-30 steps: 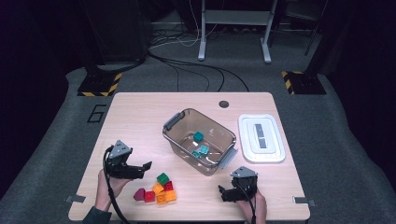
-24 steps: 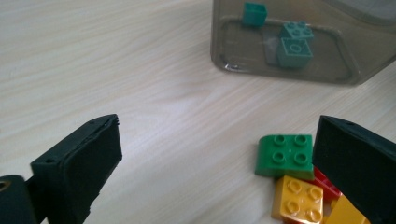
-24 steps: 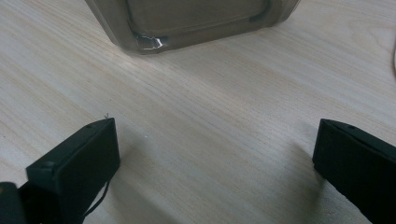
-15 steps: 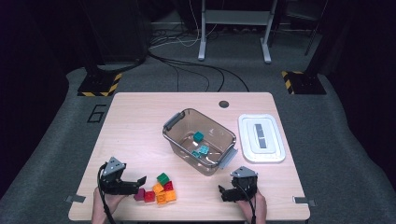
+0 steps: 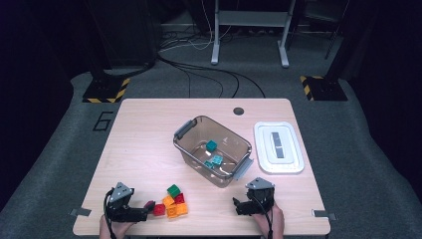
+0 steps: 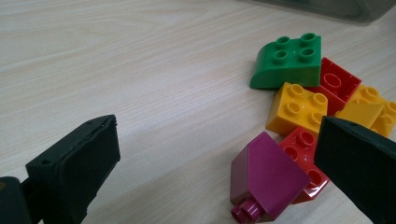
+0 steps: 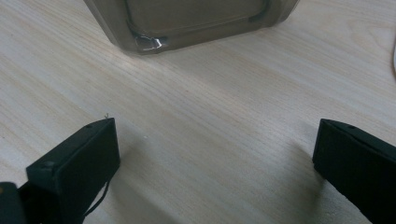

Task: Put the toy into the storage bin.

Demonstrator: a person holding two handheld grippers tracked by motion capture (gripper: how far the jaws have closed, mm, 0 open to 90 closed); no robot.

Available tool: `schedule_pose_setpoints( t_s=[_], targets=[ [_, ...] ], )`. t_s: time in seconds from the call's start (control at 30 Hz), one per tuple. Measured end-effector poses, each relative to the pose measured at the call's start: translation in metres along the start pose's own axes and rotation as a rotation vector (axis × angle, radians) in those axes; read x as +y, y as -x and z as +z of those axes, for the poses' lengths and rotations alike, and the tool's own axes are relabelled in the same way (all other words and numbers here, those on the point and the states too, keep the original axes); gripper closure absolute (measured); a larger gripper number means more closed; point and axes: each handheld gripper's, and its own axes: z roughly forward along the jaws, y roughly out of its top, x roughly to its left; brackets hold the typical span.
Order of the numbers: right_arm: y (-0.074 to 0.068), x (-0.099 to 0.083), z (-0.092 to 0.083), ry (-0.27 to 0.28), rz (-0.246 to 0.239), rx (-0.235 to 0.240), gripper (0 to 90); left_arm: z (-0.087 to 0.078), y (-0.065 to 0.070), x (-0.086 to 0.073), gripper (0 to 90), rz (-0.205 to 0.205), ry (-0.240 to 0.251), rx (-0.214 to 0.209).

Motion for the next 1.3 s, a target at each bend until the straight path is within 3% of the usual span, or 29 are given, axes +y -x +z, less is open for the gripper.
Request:
schedule_pose_setpoints(
  t_s=[0.2, 0.73, 0.87, 1.0, 1.23, 1.3],
  targets=[
    [0.0, 0.0, 0.0, -0.001, 0.002, 0.001, 0.0, 0.007, -0.003, -0.005, 0.0, 0.011, -0.024, 0.02],
    [0.0, 0.0, 0.0, 0.0, 0.001, 0.001, 0.0, 0.022, -0.02, -0.005, 1.9, -0.016, -0.03, 0.099],
    [0.0, 0.0, 0.0, 0.001, -0.001, 0.0, 0.0, 0.021, -0.022, -0.004, 2.7, -0.033, -0.012, 0.085],
    [0.0, 0.0, 0.0, 0.001, -0.001, 0.0, 0.0, 0.012, -0.014, -0.007, 3.8, -0.014, -0.016, 0.067],
    [0.0, 0.0, 0.0, 0.001, -0.001, 0.0, 0.0, 0.008, -0.004, -0.013, 18.3, 0.043, -0.037, 0.058],
    [0.0, 0.0, 0.0, 0.0, 0.001, 0.001, 0.0, 0.007, -0.004, -0.013, 29.3, 0.051, -0.044, 0.069]
  ],
)
